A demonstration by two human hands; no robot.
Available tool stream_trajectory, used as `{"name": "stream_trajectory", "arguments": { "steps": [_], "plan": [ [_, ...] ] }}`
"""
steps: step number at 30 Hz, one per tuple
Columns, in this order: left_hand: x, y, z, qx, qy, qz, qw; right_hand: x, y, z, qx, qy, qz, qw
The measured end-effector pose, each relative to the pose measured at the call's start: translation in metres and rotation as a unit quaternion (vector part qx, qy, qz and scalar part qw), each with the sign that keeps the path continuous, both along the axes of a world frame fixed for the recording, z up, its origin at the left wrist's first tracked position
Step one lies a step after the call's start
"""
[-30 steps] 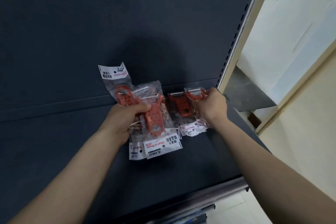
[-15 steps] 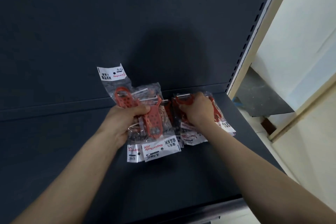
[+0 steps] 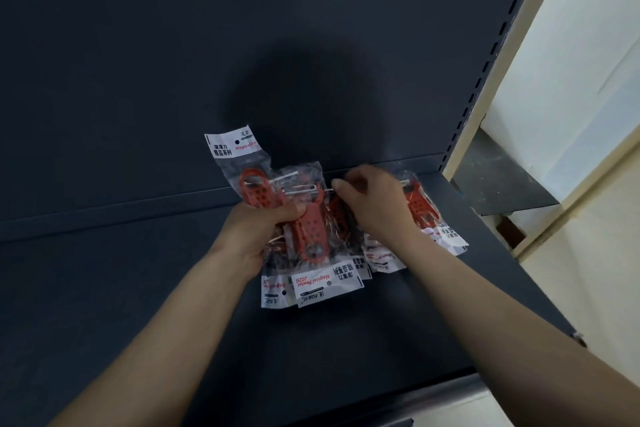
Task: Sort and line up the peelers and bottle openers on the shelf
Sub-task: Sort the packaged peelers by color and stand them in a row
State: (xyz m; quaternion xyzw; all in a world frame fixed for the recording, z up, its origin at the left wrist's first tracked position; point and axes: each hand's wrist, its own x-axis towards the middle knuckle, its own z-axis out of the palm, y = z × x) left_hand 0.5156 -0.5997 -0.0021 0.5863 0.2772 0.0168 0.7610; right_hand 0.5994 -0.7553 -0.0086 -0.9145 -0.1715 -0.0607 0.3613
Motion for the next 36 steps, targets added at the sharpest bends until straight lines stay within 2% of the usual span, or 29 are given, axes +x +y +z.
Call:
{"name": "stream_trajectory", "arguments": {
  "steps": [2, 4, 10, 14, 17, 23, 29, 36],
  "plan": [
    [0.001, 0.0, -0.002, -0.001, -0.011, 0.004, 1.0, -0.012, 0.006, 0.006, 0.05, 0.079, 0.083, 0.992],
    [0.001, 0.001, -0.004, -0.003, -0.024, 0.006, 1.0, -0.021, 0.011, 0.006, 0.038, 0.127, 0.115, 0.985],
    [-0.002, 0.006, -0.008, -0.003, -0.016, -0.034, 0.999, -0.025, 0.011, 0.005, 0.084, 0.182, 0.073, 0.977],
    [-0.003, 0.013, -0.012, -0.009, 0.018, -0.035, 0.999, -0.018, 0.009, 0.008, 0.068, 0.137, 0.016, 0.988],
    [-0.005, 0.021, -0.013, 0.001, 0.037, -0.014, 0.999, -0.008, 0.009, 0.005, -0.009, 0.088, -0.031, 0.996],
    [-0.012, 0.037, -0.012, 0.015, 0.049, 0.001, 0.999, -0.002, 0.026, -0.008, -0.108, 0.073, -0.072, 0.989],
    [-0.017, 0.045, -0.013, 0.017, 0.059, 0.009, 0.998, -0.003, 0.034, -0.019, -0.192, -0.004, -0.099, 0.976],
    [-0.018, 0.048, -0.015, 0.019, 0.057, 0.006, 0.998, 0.0, 0.036, -0.02, -0.209, -0.008, -0.101, 0.973]
  ]
}}
